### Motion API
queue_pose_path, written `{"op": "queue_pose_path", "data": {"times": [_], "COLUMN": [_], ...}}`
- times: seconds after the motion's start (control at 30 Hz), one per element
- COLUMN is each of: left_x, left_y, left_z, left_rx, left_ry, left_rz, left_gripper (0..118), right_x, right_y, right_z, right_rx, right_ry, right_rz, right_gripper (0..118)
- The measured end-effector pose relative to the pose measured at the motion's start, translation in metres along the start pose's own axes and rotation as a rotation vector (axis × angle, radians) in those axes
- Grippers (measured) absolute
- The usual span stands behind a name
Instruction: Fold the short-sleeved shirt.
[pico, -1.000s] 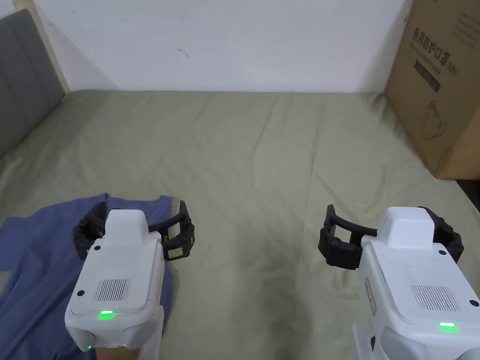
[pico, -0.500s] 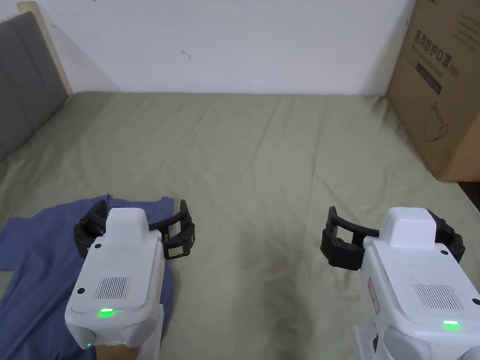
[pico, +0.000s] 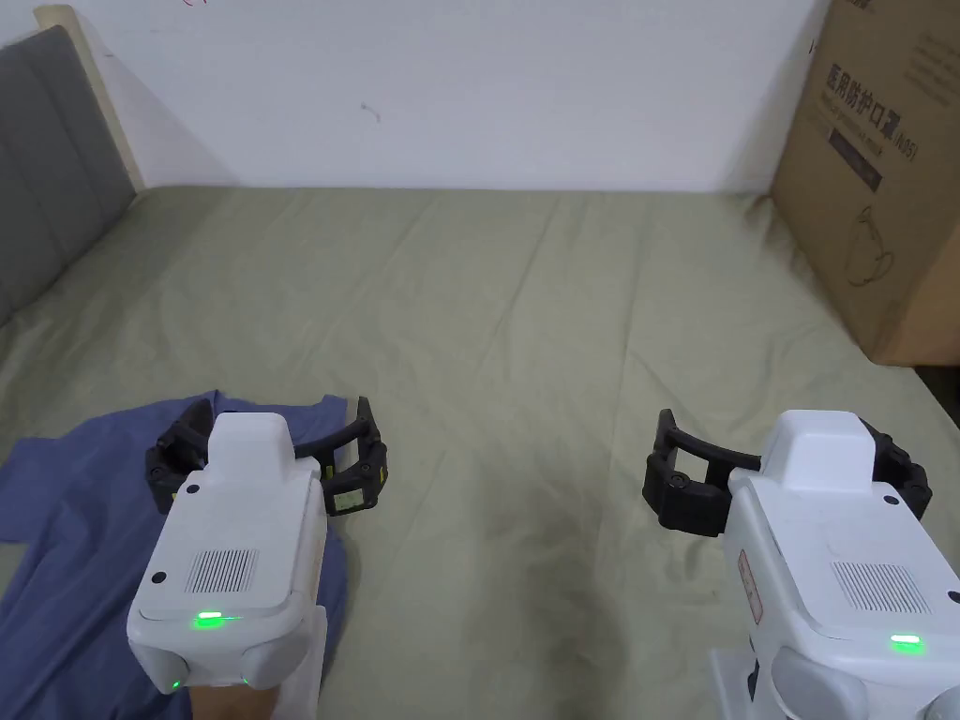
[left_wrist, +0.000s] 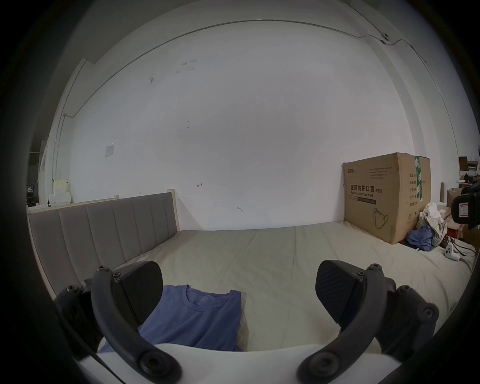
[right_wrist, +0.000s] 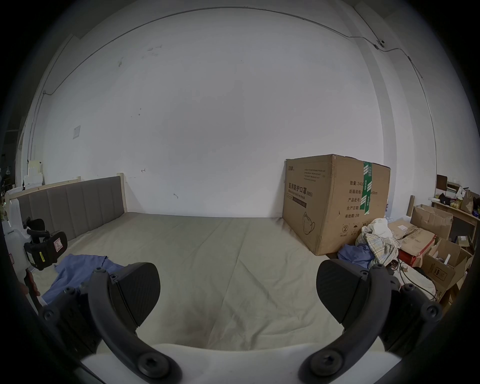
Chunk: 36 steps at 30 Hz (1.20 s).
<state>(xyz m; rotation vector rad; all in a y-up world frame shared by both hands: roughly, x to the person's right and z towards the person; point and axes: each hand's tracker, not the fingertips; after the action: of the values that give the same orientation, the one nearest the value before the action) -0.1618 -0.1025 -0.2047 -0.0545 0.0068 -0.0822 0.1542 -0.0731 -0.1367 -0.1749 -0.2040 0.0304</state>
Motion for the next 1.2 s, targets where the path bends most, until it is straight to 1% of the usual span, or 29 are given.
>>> {"op": "queue_pose_path", "data": {"times": [0.3,0.37,0.4,0.43,0.5,0.53,0.57,0.6,0.63,0.67,0.7,0.73,0.83,0.97,1.1,1.2], "left_x": [-0.002,-0.002,-0.002,-0.002,-0.002,-0.001,-0.001,0.001,0.002,0.003,0.003,0.005,0.009,0.002,-0.019,-0.046], "left_y": [0.001,0.002,0.003,0.003,0.004,0.005,0.006,0.008,0.009,0.008,0.008,0.008,0.01,0.012,0.011,0.01], "left_z": [-0.001,-0.001,-0.001,-0.001,0.0,0.001,0.001,-0.002,-0.004,-0.004,-0.003,-0.003,0.0,-0.001,0.003,0.01], "left_rx": [-0.003,-0.003,-0.005,-0.007,-0.004,-0.001,-0.004,-0.017,-0.031,-0.031,-0.031,-0.026,-0.014,-0.027,-0.034,-0.039], "left_ry": [-0.008,-0.011,-0.014,-0.016,-0.025,-0.032,-0.038,-0.043,-0.054,-0.052,-0.055,-0.06,-0.048,-0.048,0.001,0.062], "left_rz": [0.024,0.024,0.025,0.028,0.034,0.037,0.04,0.043,0.045,0.048,0.051,0.046,0.004,0.013,0.033,0.027], "left_gripper": [118,116,113,106,76,68,68,32,16,9,5,0,0,0,0,0], "right_x": [-0.001,-0.002,-0.002,-0.002,-0.002,-0.002,-0.002,-0.003,-0.004,-0.004,-0.004,0.0,0.002,-0.001,-0.018,-0.042], "right_y": [0.002,0.002,0.001,0.002,0.002,0.002,0.003,0.003,0.003,0.002,0.002,0.003,0.003,0.005,0.011,0.017], "right_z": [-0.001,-0.001,-0.001,-0.001,0.0,0.0,0.001,0.002,0.002,0.0,0.0,0.0,0.0,-0.002,-0.009,-0.017], "right_rx": [0.0,-0.002,-0.004,-0.007,-0.012,-0.008,-0.003,0.0,0.002,0.002,0.004,0.0,-0.009,-0.009,0.0,0.015], "right_ry": [-0.002,-0.002,-0.001,-0.004,-0.008,0.001,0.005,-0.004,-0.011,-0.025,-0.017,-0.01,-0.005,0.009,0.058,0.136], "right_rz": [0.008,0.006,0.006,0.006,0.005,0.005,0.004,0.009,0.016,0.032,0.026,0.019,0.001,0.0,0.004,0.011], "right_gripper": [117,115,114,112,101,96,96,67,36,5,0,0,0,0,0,0]}}
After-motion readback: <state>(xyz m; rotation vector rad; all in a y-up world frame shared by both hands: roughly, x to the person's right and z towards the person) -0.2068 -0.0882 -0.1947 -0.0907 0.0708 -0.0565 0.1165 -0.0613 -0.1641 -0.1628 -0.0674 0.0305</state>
